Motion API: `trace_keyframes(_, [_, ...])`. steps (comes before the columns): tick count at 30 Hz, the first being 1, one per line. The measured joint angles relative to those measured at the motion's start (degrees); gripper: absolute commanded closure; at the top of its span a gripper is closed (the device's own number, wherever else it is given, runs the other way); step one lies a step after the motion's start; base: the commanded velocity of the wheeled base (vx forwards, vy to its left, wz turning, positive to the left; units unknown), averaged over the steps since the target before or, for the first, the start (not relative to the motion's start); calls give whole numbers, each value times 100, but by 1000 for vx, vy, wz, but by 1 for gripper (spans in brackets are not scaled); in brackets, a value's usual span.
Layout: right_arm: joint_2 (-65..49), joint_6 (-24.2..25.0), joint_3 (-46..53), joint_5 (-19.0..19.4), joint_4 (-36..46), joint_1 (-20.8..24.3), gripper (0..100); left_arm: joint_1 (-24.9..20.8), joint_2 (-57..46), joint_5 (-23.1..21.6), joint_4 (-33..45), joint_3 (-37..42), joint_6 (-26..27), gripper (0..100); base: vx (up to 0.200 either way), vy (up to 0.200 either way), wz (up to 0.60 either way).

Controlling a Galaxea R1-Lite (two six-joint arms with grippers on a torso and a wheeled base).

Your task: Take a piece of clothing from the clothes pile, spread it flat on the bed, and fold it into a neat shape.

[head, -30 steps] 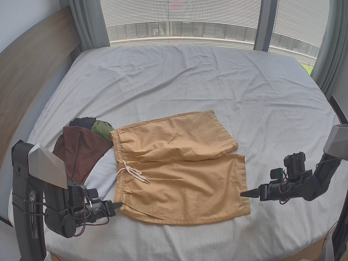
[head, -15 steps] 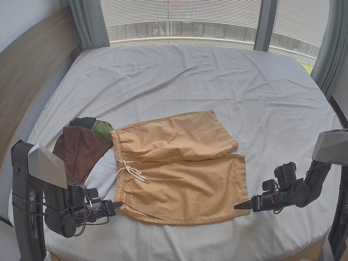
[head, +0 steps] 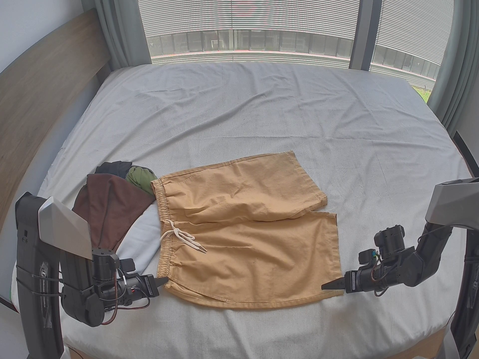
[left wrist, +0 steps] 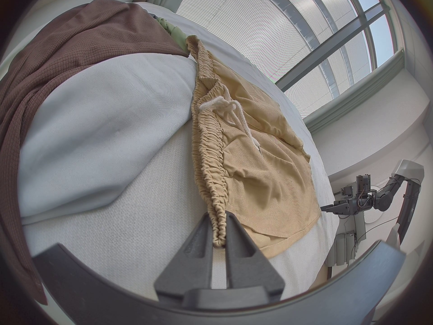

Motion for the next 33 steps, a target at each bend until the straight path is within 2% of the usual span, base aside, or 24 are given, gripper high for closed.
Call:
trace_keyframes(19, [-113, 44, 29, 2, 118, -52, 100, 30, -22, -20, 0, 48, -10, 100, 0, 0, 0])
trace_keyframes(26, [-605, -102, 51, 9, 1106, -61, 100, 41, -254, -178, 6, 373, -65, 100, 0, 0, 0])
trace_keyframes(33, [-1042, -318, 55, 20, 1464, -91, 100, 18, -477, -323, 24, 846, -33, 100, 0, 0, 0])
